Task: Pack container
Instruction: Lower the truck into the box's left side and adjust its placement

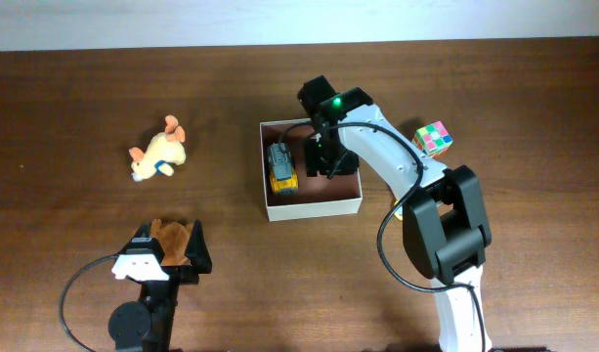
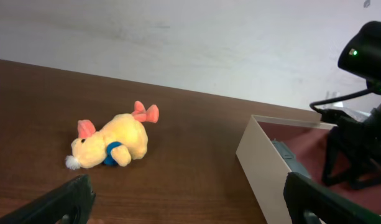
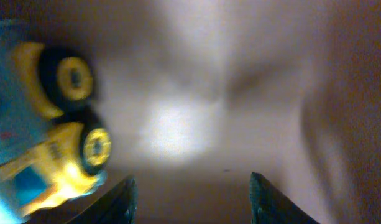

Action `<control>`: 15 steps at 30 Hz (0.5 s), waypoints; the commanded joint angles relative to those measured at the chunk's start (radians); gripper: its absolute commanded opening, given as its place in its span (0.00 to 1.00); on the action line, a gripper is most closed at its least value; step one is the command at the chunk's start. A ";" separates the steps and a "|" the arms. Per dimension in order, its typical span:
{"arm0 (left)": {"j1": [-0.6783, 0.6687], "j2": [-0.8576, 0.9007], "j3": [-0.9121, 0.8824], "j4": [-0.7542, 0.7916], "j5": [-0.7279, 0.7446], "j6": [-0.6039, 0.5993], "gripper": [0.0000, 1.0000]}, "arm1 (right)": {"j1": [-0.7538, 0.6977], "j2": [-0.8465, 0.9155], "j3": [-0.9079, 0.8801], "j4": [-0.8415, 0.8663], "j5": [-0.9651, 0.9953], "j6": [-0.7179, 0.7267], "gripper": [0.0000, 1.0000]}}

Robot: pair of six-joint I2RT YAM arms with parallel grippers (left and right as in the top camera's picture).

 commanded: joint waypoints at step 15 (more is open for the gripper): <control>0.000 -0.009 -0.006 -0.001 0.014 0.016 0.99 | 0.096 -0.004 0.029 0.018 -0.079 -0.006 0.53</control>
